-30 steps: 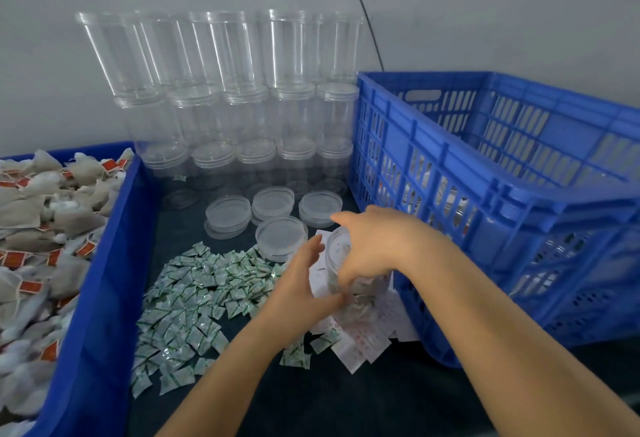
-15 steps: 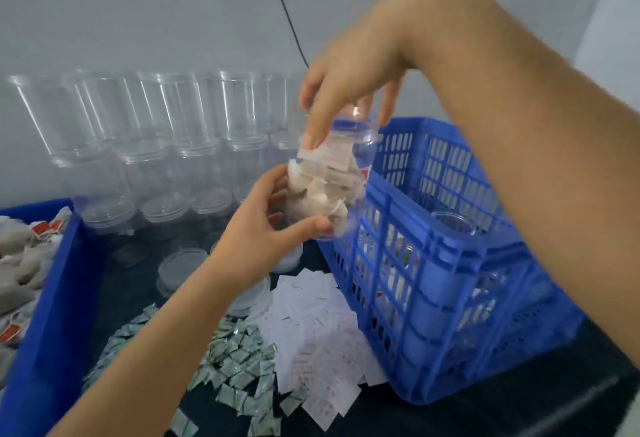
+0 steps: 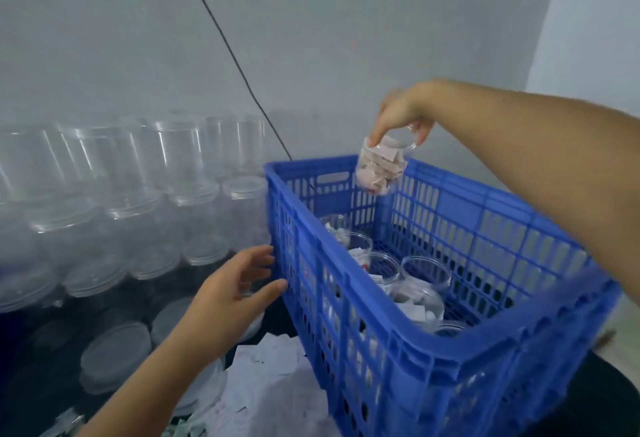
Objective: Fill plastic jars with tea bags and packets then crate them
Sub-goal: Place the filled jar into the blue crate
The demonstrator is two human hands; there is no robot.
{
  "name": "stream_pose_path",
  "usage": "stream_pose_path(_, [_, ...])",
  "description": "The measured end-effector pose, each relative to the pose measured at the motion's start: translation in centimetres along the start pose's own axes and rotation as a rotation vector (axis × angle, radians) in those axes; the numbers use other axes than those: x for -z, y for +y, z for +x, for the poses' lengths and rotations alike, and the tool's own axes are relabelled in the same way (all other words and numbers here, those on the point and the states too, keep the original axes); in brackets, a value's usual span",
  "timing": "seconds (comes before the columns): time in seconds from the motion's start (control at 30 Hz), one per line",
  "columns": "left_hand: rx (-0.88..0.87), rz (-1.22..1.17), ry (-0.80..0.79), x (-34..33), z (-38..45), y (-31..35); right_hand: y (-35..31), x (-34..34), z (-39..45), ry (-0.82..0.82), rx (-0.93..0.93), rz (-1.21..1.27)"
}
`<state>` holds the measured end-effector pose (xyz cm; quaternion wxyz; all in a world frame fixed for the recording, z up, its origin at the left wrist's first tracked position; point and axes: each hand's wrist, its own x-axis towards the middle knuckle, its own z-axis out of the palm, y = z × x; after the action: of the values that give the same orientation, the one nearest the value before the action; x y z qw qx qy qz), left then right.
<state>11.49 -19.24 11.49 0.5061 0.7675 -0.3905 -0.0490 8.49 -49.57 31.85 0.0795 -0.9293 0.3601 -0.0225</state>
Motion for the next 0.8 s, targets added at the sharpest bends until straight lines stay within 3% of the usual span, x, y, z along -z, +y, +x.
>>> stream_pose_path(0.2, [0.034, -0.011, 0.027, -0.7, 0.2, -1.4, 5.5, -10.0, 2.0, -0.051, -0.004, -0.112])
stream_pose_path(0.37, [0.039, 0.023, 0.013, -1.2, 0.2, -2.2, 8.3, -15.6, 3.3, -0.217, -0.047, -0.078])
stream_pose_path(0.53, [0.022, 0.082, -0.006, -1.2, 0.2, -2.4, 8.9, -17.1, 4.1, -0.373, 0.005, -0.108])
stream_pose_path(0.8, [0.020, 0.161, -0.024, -1.3, 0.1, -3.4, 8.6, -17.3, 3.4, -0.572, 0.029, -0.379])
